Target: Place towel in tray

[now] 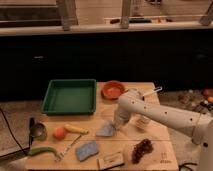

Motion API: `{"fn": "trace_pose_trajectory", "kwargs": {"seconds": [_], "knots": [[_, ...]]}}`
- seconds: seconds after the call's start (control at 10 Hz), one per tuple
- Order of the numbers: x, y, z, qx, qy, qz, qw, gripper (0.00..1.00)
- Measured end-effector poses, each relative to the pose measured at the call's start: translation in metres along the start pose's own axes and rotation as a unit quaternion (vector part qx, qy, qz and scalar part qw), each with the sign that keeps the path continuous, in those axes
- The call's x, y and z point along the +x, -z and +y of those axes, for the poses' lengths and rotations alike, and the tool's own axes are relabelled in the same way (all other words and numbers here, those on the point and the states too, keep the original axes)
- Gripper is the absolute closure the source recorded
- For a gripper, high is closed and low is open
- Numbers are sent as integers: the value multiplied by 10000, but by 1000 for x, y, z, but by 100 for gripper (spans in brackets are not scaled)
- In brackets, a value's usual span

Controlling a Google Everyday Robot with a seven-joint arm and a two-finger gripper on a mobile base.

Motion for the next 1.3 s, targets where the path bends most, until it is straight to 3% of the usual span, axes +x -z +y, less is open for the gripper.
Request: {"fn": "trace_pose_trajectory", "kwargs": {"seconds": [0.8, 1.3], "knots": [[8, 0, -10, -10, -38, 64, 10000, 100], [16, 37, -19, 311, -104, 59, 9994, 100]]}}
